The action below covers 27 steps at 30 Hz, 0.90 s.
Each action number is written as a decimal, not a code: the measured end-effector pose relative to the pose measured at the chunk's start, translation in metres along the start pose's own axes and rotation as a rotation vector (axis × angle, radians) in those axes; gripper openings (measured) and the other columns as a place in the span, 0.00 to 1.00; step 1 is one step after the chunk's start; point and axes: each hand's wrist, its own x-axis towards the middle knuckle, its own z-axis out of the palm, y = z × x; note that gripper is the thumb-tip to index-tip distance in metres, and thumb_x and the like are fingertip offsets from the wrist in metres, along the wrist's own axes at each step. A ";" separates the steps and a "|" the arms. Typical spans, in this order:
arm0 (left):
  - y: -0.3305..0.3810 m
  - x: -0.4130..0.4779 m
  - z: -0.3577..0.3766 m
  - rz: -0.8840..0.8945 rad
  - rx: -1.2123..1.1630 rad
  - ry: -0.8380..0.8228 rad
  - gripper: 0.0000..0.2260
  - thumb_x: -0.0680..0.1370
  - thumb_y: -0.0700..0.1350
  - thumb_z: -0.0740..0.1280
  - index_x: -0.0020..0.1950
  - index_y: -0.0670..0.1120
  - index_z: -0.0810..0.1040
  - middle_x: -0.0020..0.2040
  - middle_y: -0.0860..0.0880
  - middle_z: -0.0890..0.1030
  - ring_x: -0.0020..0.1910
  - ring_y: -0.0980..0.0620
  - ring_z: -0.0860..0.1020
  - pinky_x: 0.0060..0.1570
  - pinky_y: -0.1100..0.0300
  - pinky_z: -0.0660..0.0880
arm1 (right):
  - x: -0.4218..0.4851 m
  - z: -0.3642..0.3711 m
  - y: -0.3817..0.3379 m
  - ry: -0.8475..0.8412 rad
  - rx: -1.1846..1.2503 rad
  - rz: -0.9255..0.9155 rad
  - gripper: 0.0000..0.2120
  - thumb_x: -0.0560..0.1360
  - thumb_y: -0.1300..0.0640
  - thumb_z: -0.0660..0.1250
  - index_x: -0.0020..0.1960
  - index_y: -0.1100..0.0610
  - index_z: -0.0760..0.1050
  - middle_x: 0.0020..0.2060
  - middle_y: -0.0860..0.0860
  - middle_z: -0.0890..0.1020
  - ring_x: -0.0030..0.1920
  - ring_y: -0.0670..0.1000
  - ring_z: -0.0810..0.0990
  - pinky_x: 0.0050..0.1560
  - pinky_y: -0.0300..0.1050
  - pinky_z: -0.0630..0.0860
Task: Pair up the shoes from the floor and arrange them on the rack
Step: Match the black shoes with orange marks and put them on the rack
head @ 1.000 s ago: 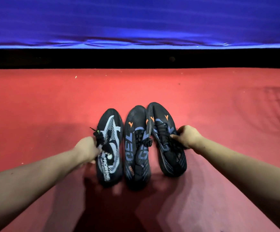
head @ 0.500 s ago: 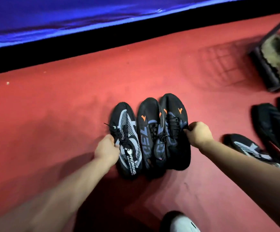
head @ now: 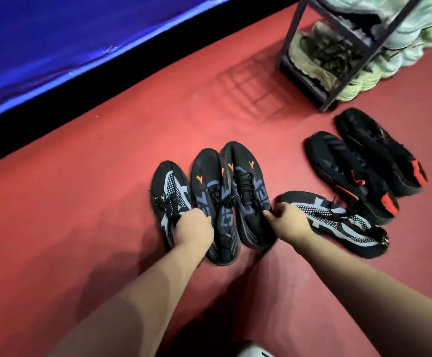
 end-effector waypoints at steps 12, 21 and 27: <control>-0.004 -0.041 -0.045 -0.080 -0.342 0.010 0.13 0.76 0.47 0.64 0.33 0.48 0.66 0.42 0.45 0.77 0.40 0.40 0.81 0.45 0.49 0.78 | -0.056 -0.058 -0.024 0.035 0.257 0.015 0.18 0.72 0.65 0.65 0.31 0.53 0.60 0.29 0.49 0.71 0.38 0.54 0.69 0.39 0.42 0.62; 0.067 -0.192 -0.195 0.011 -0.382 -0.074 0.09 0.76 0.42 0.66 0.37 0.48 0.71 0.42 0.49 0.72 0.35 0.42 0.80 0.35 0.59 0.75 | -0.186 -0.229 -0.041 -0.040 0.340 0.004 0.22 0.70 0.69 0.65 0.29 0.49 0.60 0.27 0.42 0.67 0.36 0.51 0.67 0.36 0.39 0.59; 0.110 -0.245 -0.285 0.115 -0.353 -0.078 0.04 0.77 0.42 0.65 0.47 0.42 0.77 0.46 0.47 0.74 0.37 0.44 0.79 0.38 0.60 0.74 | -0.247 -0.319 -0.047 0.013 0.361 0.005 0.09 0.70 0.65 0.67 0.35 0.57 0.68 0.31 0.50 0.74 0.38 0.55 0.72 0.37 0.43 0.65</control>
